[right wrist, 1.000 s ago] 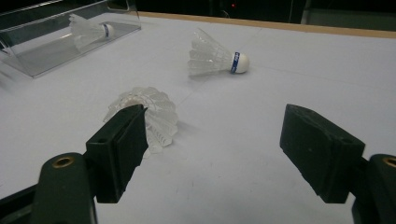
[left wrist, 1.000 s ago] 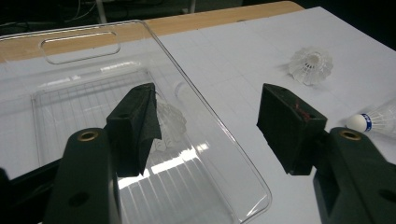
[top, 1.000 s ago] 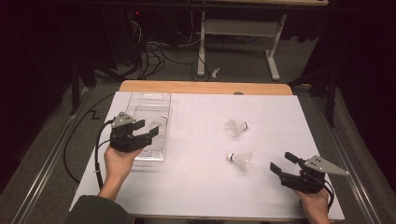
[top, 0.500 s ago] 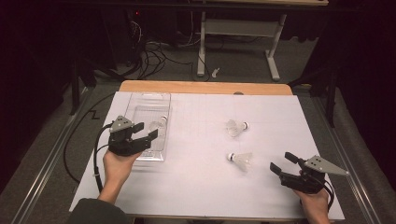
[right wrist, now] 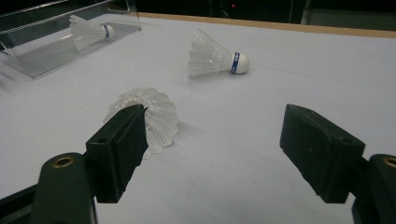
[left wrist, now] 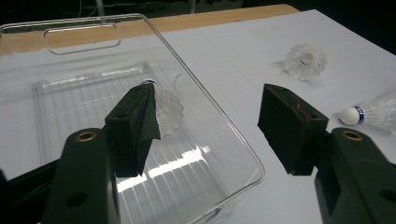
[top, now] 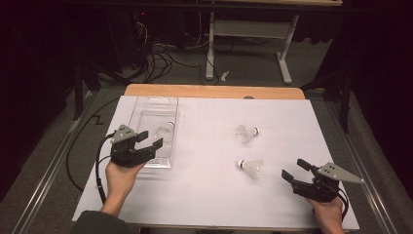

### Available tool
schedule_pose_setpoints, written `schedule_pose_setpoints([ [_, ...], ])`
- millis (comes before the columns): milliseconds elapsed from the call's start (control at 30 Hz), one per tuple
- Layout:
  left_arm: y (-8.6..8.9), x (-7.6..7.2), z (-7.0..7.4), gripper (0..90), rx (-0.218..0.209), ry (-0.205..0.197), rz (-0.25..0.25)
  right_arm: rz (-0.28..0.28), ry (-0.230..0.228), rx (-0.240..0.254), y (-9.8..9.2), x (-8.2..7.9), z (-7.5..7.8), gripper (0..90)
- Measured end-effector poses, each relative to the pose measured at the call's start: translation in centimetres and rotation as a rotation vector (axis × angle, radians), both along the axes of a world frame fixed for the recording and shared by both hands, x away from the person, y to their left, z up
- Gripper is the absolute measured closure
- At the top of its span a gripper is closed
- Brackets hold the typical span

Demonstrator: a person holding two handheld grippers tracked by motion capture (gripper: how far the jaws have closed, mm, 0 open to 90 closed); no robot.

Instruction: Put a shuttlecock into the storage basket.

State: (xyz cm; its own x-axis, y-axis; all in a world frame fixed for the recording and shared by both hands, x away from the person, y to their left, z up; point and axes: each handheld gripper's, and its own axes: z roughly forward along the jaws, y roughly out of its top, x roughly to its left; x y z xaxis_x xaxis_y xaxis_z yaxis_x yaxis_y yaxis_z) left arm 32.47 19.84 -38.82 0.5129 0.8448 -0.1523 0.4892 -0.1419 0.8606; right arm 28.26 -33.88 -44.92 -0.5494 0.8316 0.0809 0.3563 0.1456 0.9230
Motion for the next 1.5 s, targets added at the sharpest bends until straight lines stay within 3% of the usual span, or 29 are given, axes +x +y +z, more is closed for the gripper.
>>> schedule_pose_setpoints([
  [833, 0.2, -1.5, -0.8, 36.0, -0.017, -0.004, -0.008, -0.002, 0.000, 0.003, 0.0, 0.0, 0.0, 23.6],
  [1500, 0.1, -2.8, -1.8, 35.5, -0.040, -0.029, -0.032, -0.005, -0.002, 0.007, 0.0, 0.0, 0.0, 23.6],
])
